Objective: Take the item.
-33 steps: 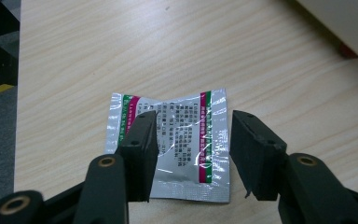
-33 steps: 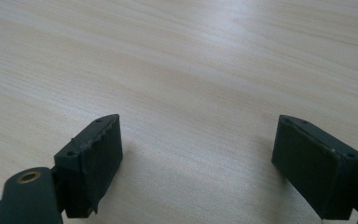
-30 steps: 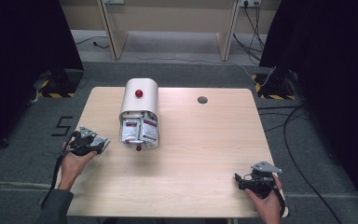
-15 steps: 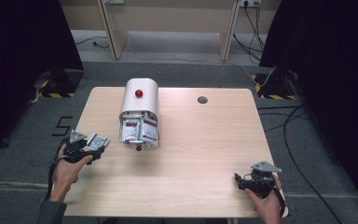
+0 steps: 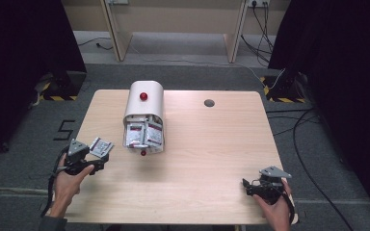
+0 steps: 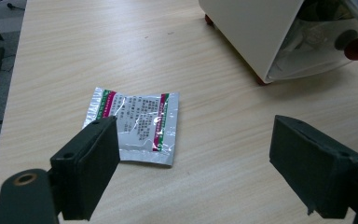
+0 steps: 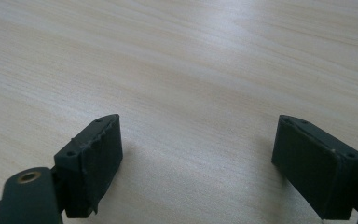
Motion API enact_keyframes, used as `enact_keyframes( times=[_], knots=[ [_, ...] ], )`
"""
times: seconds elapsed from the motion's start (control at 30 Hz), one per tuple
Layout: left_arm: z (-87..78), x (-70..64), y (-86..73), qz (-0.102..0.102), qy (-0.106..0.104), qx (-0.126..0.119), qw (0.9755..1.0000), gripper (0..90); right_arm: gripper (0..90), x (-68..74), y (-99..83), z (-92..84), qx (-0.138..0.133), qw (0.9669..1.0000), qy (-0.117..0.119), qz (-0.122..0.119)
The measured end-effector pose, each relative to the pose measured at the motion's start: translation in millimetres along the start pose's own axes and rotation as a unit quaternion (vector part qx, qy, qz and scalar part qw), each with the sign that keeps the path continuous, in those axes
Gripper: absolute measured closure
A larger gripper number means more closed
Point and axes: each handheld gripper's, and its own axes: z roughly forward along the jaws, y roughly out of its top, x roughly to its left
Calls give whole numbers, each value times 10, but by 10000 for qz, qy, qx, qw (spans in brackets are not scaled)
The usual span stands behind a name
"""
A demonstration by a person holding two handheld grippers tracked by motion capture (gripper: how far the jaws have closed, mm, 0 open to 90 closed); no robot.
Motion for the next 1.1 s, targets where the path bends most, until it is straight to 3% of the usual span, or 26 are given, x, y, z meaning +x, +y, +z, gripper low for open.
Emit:
enact_keyframes(
  times=[0.43, 0.7, 1.1],
  knots=[
    [-66, -138, -82, 44, -65, -191, 9998, 155, 166, 0, 0, 0, 0, 10000, 0, -1],
    [-82, -218, -160, 81, -144, -181, 9997, 155, 166, 0, 0, 1, -1, 10000, 1, -2],
    [-190, -256, -300, 137, -126, -286, 9994, 155, 166, -4, 1, 2, -10, 10000, 2, -35]
  ],
)
